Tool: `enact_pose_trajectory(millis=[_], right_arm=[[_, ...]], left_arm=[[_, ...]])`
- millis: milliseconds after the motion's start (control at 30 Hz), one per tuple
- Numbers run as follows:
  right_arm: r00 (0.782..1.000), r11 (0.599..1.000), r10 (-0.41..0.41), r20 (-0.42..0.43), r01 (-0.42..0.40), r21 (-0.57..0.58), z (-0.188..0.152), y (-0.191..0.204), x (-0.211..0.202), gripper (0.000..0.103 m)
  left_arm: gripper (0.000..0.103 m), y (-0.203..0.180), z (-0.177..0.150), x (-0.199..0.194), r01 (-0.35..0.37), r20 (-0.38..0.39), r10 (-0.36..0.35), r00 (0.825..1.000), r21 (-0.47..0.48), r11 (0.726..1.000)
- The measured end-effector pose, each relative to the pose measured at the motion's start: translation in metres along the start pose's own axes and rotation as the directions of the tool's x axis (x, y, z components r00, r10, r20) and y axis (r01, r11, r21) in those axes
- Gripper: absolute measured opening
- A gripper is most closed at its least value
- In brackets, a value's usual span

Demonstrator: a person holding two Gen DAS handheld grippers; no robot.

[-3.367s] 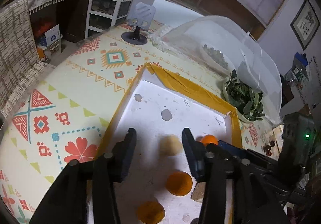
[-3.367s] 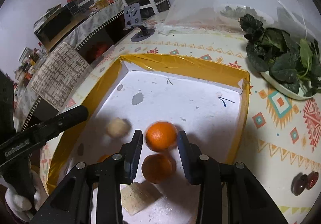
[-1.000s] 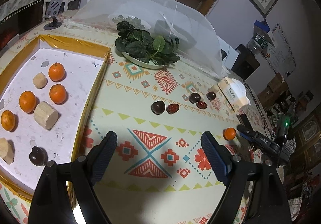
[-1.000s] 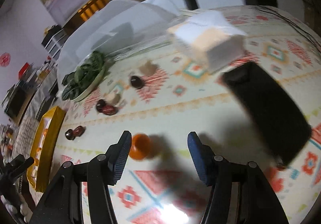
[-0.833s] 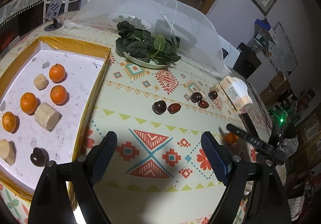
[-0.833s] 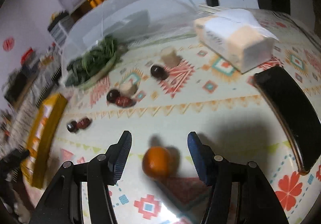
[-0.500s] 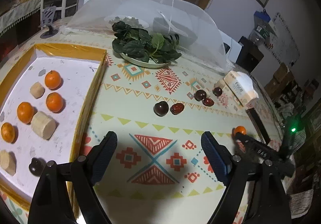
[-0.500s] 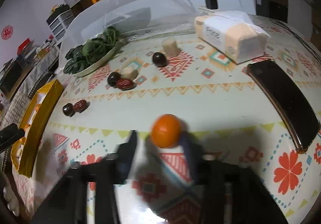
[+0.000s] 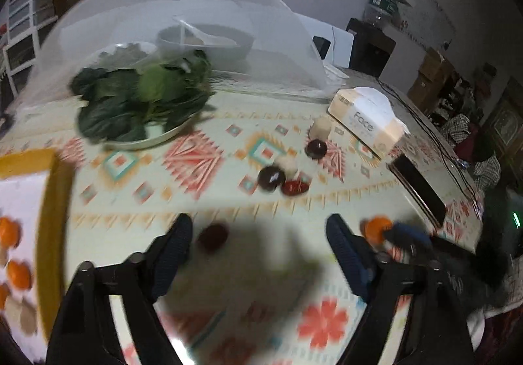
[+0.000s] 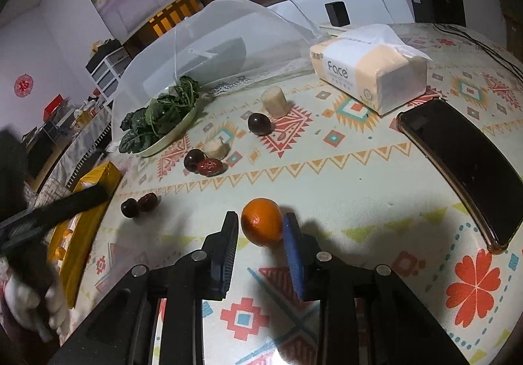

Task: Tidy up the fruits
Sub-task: 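Grasp a dark round fruit with the left tool while the right tool holds the orange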

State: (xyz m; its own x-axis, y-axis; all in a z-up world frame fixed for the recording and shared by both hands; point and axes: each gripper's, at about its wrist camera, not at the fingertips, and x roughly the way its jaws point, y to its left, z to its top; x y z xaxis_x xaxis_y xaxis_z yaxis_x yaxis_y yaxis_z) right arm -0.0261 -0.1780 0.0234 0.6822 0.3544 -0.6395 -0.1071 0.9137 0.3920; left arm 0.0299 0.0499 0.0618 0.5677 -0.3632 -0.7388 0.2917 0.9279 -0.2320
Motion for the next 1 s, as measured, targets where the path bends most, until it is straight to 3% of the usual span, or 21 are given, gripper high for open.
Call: enact_pose_trajectory(millis=[33, 67, 333, 433, 467, 833, 1000], right_arm=[[1.000, 1.000, 0.003, 0.001, -0.003, -0.003, 0.000, 0.000, -0.001, 0.030], [1.000, 1.000, 0.006, 0.002, -0.006, -0.003, -0.001, 0.001, -0.001, 0.030], [0.999, 0.999, 0.040, -0.013, -0.040, 0.012, 0.000, -0.001, 0.001, 0.030], [0.999, 0.999, 0.049, -0.015, -0.049, 0.015, 0.000, -0.001, 0.002, 0.030], [0.999, 0.999, 0.050, -0.015, -0.050, 0.015, 0.000, -0.001, 0.002, 0.030], [0.997, 0.997, 0.070, -0.044, -0.069, 0.033, 0.000, -0.004, 0.007, 0.030], [0.995, 0.998, 0.065, -0.074, -0.064, 0.005, 0.003, 0.008, 0.011, 0.045]], left_arm=[[0.064, -0.002, 0.009, 0.013, 0.028, -0.020, -0.028, 0.999, -0.010, 1.000], [0.062, -0.004, 0.014, 0.020, 0.035, -0.025, -0.036, 0.999, -0.016, 0.999], [0.060, -0.010, 0.043, 0.082, 0.019, -0.067, -0.021, 0.998, -0.033, 0.999], [0.025, -0.006, 0.041, 0.095, 0.031, -0.103, -0.035, 0.994, -0.042, 0.999], [0.023, -0.005, 0.040, 0.094, 0.043, -0.092, -0.047, 0.995, -0.047, 0.998], [0.022, 0.000, 0.024, 0.064, 0.103, -0.103, -0.107, 0.989, -0.037, 0.994], [0.024, 0.016, 0.031, 0.049, 0.154, -0.071, -0.163, 0.984, -0.117, 0.981]])
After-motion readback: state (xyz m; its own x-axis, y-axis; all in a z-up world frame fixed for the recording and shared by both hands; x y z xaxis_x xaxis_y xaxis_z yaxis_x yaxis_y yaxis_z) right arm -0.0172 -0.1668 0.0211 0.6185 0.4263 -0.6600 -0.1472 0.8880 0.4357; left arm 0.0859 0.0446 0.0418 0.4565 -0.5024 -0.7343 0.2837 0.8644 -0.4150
